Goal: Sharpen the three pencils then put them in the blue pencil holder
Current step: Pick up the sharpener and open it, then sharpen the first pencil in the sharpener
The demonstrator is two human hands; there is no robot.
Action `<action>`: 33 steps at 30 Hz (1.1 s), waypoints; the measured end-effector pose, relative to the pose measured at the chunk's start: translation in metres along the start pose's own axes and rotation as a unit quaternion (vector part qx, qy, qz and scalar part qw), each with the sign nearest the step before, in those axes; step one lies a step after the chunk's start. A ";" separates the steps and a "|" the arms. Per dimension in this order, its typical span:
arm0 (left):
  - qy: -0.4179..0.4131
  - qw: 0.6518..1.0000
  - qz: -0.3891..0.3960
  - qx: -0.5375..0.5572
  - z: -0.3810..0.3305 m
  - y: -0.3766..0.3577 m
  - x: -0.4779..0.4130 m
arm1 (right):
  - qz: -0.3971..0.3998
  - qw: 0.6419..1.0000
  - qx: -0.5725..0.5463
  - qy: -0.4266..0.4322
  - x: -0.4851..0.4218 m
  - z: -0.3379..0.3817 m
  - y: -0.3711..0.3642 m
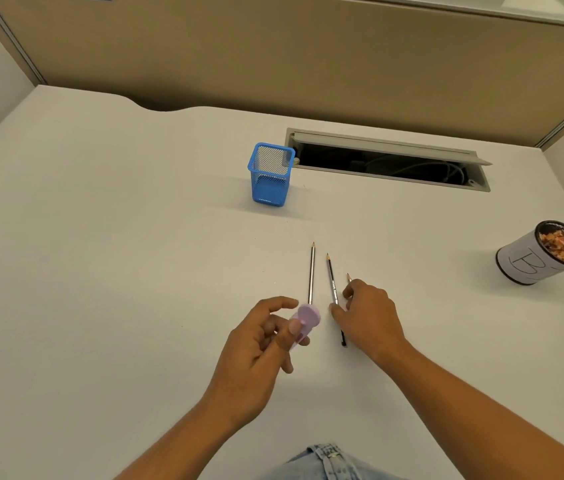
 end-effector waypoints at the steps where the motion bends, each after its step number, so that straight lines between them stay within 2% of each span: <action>1: 0.005 1.000 0.000 0.005 0.000 0.001 0.000 | 0.002 1.000 -0.002 -0.008 -0.003 0.000 -0.001; 6: 0.010 1.000 -0.009 0.012 0.000 0.006 -0.002 | 0.011 1.000 -0.011 -0.022 -0.008 0.004 -0.002; 10: 0.018 0.999 -0.008 -0.029 -0.003 0.009 -0.002 | -0.018 0.995 -0.100 -0.019 -0.002 0.006 0.024; 13: -0.016 0.998 -0.016 -0.065 -0.012 0.015 -0.002 | -0.012 0.981 -0.191 0.038 0.017 0.012 0.054; 16: -0.050 0.996 -0.016 -0.075 -0.023 0.020 -0.001 | 0.018 0.967 -0.219 0.130 0.051 0.018 0.085; 19: -0.019 0.999 -0.026 -0.027 -0.024 0.025 0.002 | -0.013 0.970 -0.171 0.174 0.079 0.013 0.109; 26: -0.028 0.999 -0.033 -0.002 -0.035 0.023 0.011 | -0.108 0.970 -0.077 0.202 0.116 0.005 0.134; 33: -0.039 0.999 -0.008 0.003 -0.043 0.019 0.023 | -0.129 0.962 -0.039 0.239 0.134 0.023 0.143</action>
Point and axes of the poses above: each hand's wrist, its own x-axis away from the middle knuckle, its own y-axis out of the back of the hand, z = x × y, the point moved 6 cm from there along -x, towards the middle knuckle
